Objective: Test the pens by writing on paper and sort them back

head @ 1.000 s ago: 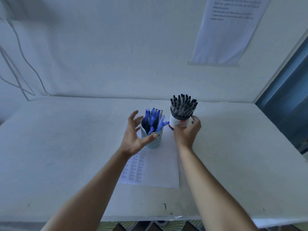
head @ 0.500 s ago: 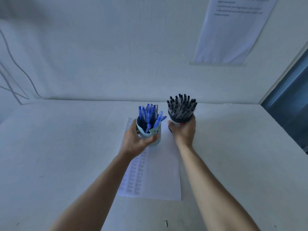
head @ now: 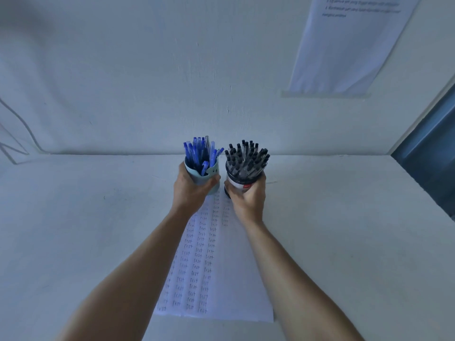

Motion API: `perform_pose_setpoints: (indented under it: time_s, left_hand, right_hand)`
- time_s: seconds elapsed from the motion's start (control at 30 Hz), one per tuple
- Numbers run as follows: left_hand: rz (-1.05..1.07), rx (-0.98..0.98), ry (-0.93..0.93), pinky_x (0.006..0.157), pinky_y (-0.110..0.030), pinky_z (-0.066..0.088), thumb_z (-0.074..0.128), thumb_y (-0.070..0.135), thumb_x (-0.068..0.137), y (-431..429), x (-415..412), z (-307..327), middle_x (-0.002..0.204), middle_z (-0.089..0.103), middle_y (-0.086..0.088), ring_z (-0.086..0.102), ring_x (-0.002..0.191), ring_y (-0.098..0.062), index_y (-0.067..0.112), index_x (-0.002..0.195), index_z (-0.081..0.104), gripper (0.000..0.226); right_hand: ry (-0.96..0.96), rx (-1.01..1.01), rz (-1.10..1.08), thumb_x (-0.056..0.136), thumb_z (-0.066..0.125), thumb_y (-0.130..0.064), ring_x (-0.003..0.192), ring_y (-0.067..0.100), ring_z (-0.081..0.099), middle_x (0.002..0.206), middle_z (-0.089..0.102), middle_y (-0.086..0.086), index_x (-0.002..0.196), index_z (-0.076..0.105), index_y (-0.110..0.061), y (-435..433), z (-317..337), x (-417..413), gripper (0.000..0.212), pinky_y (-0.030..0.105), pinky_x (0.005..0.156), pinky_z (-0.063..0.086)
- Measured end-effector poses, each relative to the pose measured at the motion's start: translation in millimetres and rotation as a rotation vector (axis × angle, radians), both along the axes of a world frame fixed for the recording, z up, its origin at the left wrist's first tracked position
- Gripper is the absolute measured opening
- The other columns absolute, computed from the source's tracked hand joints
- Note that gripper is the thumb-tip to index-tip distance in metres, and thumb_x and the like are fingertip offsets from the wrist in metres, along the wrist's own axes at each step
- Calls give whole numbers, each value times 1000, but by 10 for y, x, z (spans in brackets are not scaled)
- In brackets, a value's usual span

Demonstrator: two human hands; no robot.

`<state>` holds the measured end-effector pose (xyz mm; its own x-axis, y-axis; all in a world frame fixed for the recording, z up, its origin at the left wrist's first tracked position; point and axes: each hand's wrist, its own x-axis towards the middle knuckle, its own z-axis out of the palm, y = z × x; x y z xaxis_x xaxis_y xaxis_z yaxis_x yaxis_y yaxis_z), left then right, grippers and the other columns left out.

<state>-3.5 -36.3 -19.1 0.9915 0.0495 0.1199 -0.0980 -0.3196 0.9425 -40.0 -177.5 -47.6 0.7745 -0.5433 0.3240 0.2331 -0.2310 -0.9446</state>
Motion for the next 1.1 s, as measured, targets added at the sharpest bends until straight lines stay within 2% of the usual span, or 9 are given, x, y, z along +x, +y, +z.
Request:
perform_pose_setpoints:
  time_s: [0.1, 0.27, 0.5, 0.6, 0.67, 0.77, 0.83, 0.97, 1.1]
  left_hand:
    - [21, 10, 0, 81, -27, 53, 86, 36, 74, 5, 70, -68, 117, 59, 10, 59, 105, -12, 22, 136, 42, 77]
    - [40, 15, -43, 77, -12, 43, 89, 35, 71, -49, 87, -127, 123, 57, 11, 54, 107, -7, 22, 140, 41, 85]
    - [44, 21, -68, 94, -33, 51, 85, 38, 73, -105, 139, -189, 132, 56, 7, 55, 117, -12, 28, 145, 35, 88]
    - [28, 39, -81, 98, -35, 49, 84, 38, 75, -97, 139, -190, 136, 54, 6, 53, 120, -13, 28, 149, 30, 92]
    - [28, 41, -71, 98, -35, 49, 84, 38, 75, -89, 138, -197, 137, 54, 6, 53, 121, -14, 28, 150, 29, 93]
    - [25, 29, -52, 93, -31, 48, 85, 37, 75, -93, 126, -180, 134, 56, 6, 54, 119, -14, 28, 149, 30, 92]
    - [24, 17, -37, 89, -27, 47, 86, 35, 75, -98, 108, -153, 133, 56, 6, 54, 117, -13, 28, 149, 30, 92]
    - [26, 27, -30, 91, -31, 49, 89, 31, 71, -85, 58, -117, 136, 54, 3, 53, 118, -14, 25, 151, 25, 103]
    - [39, 33, -29, 107, -32, 38, 89, 28, 72, -67, -40, -64, 156, 35, -2, 39, 137, -16, 18, 158, 12, 116]
  right_hand:
    - [29, -21, 35, 72, 87, -16, 122, 15, 58, 132, 58, 3, 139, 42, -11, -23, -37, 60, 81, 39, 100, 51]
    - [78, -81, 84, 76, 86, -22, 125, 14, 55, 137, 55, 4, 144, 38, -11, -123, -47, 158, 85, 29, 102, 48]
    - [65, -116, 44, 71, 85, -42, 123, 16, 55, 134, 54, 3, 141, 40, -12, -106, -55, 220, 88, 40, 101, 50]
    - [61, -137, 40, 71, 88, -32, 122, 16, 56, 133, 54, 4, 140, 40, -11, -119, -54, 221, 87, 34, 100, 50]
    - [80, -131, 52, 70, 90, -25, 121, 14, 56, 133, 55, 3, 140, 41, -11, -156, -62, 230, 86, 22, 98, 48]
    - [124, -89, 80, 68, 92, -21, 113, 11, 58, 129, 58, 1, 136, 43, -12, -188, -25, 220, 84, 3, 84, 42]
    - [161, -69, 92, 68, 92, -22, 107, 11, 60, 124, 60, -1, 134, 45, -12, -191, 0, 201, 82, 0, 77, 42]
    - [205, -26, 113, 69, 90, -20, 99, 5, 60, 120, 61, -4, 133, 44, -11, -193, 54, 171, 79, -1, 71, 42]
    - [168, 10, 169, 71, 87, -10, 102, -1, 61, 121, 60, -5, 136, 41, -12, -185, 85, 98, 80, 3, 76, 45]
